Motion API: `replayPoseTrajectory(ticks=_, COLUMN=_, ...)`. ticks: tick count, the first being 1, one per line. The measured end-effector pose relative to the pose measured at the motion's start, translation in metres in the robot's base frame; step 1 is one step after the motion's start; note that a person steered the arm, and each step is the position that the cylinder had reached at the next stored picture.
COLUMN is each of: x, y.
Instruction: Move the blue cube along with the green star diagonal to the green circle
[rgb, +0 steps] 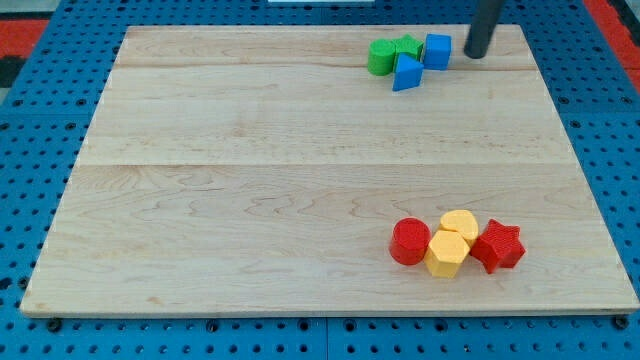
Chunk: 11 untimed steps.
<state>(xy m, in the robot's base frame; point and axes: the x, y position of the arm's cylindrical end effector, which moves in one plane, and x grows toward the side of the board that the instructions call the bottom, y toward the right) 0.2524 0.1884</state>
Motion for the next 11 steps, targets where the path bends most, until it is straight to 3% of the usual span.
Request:
replayPoseTrajectory(ticks=1, x=0.000, y=-0.061)
replayPoseTrajectory(ticks=5, x=-0.013, y=-0.126)
replayPoseTrajectory(ticks=8, x=-0.015, y=-0.226)
replayPoseTrajectory(ticks=11, x=-0.051, y=-0.240)
